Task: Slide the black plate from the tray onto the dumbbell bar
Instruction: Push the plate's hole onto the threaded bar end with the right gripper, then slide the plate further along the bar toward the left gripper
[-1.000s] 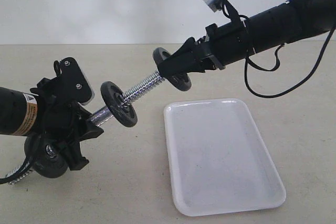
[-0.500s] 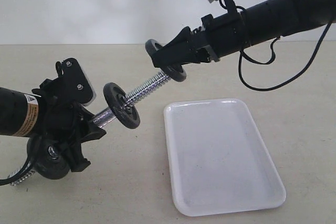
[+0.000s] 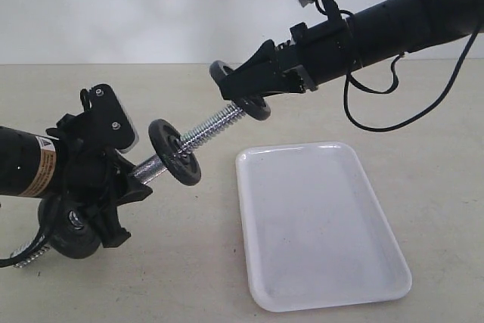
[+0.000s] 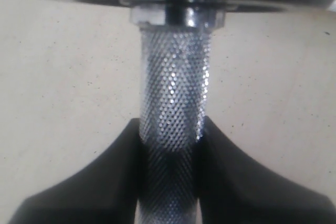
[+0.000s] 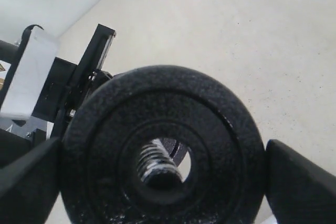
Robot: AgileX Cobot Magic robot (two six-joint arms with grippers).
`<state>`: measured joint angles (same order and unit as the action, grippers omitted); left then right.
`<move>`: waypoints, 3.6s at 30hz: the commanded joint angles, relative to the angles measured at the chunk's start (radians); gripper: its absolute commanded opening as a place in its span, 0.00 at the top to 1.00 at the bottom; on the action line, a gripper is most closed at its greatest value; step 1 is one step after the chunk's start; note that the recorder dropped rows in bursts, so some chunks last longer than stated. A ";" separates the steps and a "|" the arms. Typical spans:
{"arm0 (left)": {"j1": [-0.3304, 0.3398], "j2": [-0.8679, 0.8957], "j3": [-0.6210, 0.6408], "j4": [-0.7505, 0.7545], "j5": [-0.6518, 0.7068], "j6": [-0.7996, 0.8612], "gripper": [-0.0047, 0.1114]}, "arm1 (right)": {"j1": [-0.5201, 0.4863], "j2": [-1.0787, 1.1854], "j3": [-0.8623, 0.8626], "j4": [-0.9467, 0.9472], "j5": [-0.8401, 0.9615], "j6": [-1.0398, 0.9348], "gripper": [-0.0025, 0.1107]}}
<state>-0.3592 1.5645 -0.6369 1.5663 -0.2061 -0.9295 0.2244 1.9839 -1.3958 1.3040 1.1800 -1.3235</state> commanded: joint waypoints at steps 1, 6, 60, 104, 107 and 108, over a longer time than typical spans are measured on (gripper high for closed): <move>-0.003 -0.050 -0.040 -0.108 0.012 -0.004 0.92 | 0.004 -0.018 -0.013 0.029 0.041 0.000 0.98; -0.003 -0.050 -0.040 -0.108 -0.012 0.008 0.92 | 0.004 -0.018 -0.013 0.029 0.041 0.000 0.98; -0.003 -0.052 -0.067 -0.351 -0.212 0.229 0.92 | 0.004 -0.018 -0.013 0.041 0.041 0.032 0.98; -0.003 -0.052 -0.082 -0.403 -0.204 0.232 0.92 | 0.004 -0.018 -0.013 -0.015 0.020 0.148 0.42; -0.003 -0.052 -0.082 -0.403 -0.204 0.232 0.92 | 0.004 -0.018 -0.013 -0.006 0.029 0.150 0.42; -0.003 -0.052 -0.082 -0.403 -0.204 0.232 0.92 | 0.004 -0.018 -0.013 -0.006 0.031 0.150 0.42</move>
<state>-0.3609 1.5645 -0.6616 1.2563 -0.2798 -0.6755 0.2291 1.9839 -1.4022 1.2773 1.1885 -1.1704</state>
